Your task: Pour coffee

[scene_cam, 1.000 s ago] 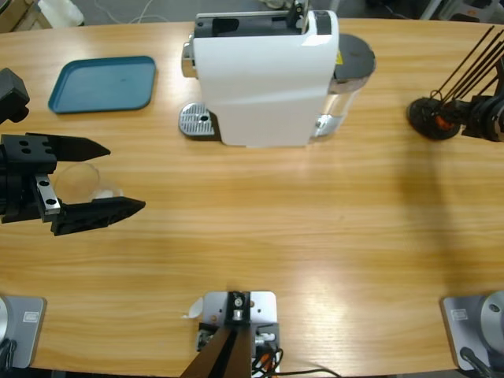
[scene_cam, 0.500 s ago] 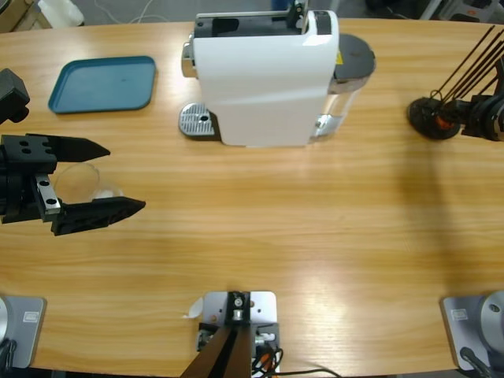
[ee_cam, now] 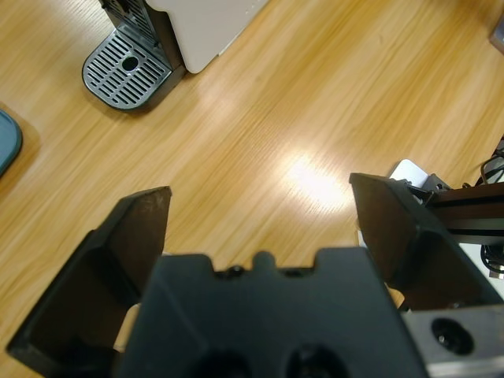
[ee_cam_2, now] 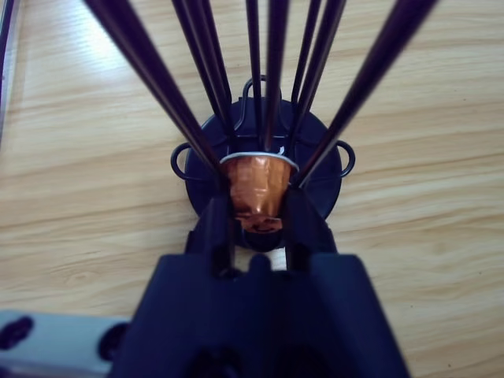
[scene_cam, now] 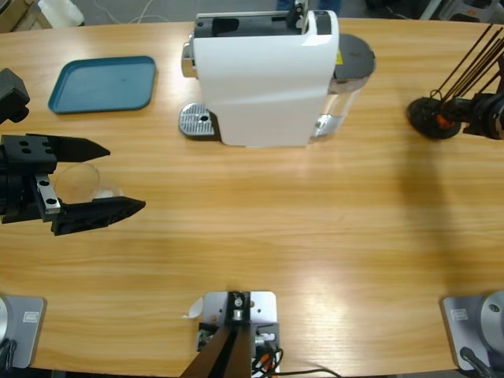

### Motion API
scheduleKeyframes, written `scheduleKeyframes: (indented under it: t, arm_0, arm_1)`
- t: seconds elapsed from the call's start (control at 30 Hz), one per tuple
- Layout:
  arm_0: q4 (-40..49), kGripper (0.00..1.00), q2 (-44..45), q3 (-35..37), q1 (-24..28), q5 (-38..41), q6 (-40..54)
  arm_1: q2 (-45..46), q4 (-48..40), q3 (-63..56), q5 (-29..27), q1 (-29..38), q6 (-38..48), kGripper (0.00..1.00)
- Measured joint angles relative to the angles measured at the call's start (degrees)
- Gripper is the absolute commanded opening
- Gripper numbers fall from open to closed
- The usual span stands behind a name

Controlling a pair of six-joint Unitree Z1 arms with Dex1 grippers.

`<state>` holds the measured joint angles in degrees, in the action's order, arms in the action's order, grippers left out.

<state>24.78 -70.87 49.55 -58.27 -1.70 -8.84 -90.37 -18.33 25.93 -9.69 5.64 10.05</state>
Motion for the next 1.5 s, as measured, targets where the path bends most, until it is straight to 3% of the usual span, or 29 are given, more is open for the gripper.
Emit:
scheduleKeyframes:
  t: [0.13,0.23,0.3,0.5,0.6,1.5]
  arm_0:
    - [0.0,0.977,0.0,0.0,0.0,0.0,0.0]
    - [-0.1,0.977,0.0,0.0,0.0,0.0,0.0]
    - [-0.1,0.977,0.0,0.0,0.0,0.0,0.0]
    - [-0.1,0.977,0.0,0.0,0.0,0.0,0.0]
    - [-0.1,0.977,0.0,0.0,0.0,0.0,0.0]
    - [-0.4,0.977,0.0,0.0,0.0,0.0,-0.4]
  arm_1:
    - [0.9,0.9,0.1,0.0,0.0,0.5,0.852]
    - [1.8,1.6,0.2,-0.2,0.0,0.7,0.749]
    - [2.4,1.7,0.4,-0.3,0.0,0.7,0.630]
    - [2.4,1.8,1.9,-0.6,0.0,0.7,0.628]
    - [2.3,1.9,2.2,-0.6,0.0,0.7,0.549]
    - [1.0,2.6,1.0,-0.6,0.0,0.7,0.503]
